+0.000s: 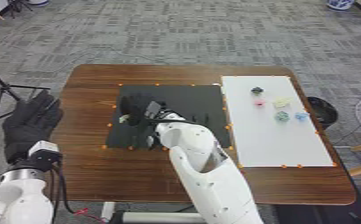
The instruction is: Arrange flowers
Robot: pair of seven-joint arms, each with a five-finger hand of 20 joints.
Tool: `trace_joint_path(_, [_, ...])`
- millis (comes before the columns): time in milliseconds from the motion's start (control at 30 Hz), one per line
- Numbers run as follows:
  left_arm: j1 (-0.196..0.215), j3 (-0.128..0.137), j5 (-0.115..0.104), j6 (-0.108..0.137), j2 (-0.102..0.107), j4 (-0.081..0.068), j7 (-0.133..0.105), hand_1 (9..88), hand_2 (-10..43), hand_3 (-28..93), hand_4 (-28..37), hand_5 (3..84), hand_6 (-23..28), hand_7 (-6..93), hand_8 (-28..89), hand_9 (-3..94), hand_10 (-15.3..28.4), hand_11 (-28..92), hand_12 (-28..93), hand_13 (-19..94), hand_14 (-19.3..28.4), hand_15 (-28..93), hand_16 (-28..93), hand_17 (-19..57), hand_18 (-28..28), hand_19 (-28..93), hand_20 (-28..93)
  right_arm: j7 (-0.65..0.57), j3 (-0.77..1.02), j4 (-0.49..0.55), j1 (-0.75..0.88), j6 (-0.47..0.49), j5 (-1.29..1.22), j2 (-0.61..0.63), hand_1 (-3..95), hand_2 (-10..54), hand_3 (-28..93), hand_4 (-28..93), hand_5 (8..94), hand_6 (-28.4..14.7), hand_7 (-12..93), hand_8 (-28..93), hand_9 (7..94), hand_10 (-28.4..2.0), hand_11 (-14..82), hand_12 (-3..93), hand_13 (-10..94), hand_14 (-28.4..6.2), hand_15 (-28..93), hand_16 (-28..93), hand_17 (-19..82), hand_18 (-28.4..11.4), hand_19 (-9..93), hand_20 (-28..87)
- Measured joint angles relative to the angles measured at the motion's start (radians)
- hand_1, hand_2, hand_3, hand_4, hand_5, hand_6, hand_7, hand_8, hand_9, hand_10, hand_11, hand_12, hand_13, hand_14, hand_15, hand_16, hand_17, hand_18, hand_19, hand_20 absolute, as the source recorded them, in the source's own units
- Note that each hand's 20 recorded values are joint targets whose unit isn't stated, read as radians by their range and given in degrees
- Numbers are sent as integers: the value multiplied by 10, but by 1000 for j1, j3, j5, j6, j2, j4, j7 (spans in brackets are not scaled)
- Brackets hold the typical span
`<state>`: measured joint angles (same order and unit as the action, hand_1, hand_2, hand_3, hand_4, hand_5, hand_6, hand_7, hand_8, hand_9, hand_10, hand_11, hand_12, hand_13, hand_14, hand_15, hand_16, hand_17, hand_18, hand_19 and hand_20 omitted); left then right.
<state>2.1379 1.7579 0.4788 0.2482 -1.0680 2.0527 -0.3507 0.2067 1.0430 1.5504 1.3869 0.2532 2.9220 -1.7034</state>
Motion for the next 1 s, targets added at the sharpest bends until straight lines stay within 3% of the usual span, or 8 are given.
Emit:
trace_joint_path(433, [-13,-29,0,-1,20,7,-11,258,141,716,-283,455,82,125,-96,352,134,187,81,258,144,211,-31,-64,141,348,82,-23,10,-94,36,-23,14,-114,608,-95,700,-269,707,-9,314,0,808,-78,108,409,720,-65,675,383,439,-201,897,401])
trace_joint_path(833, [-31,-40,6,-4,22,5,-9,257,141,716,-283,456,82,125,-96,354,134,188,80,259,145,217,-31,-65,142,349,83,-101,12,-121,23,-55,14,-117,605,-95,703,-277,674,-15,239,-15,764,-86,69,354,709,-51,623,430,432,-204,881,395])
trace_joint_path(1000, [-32,-39,3,-5,22,5,-9,257,141,716,-283,453,82,125,-96,354,134,189,81,259,146,219,-32,-66,142,350,84,-120,0,-119,20,-62,14,-107,586,-95,721,-280,659,-13,215,-40,738,-94,97,321,705,-50,618,432,427,-204,878,395])
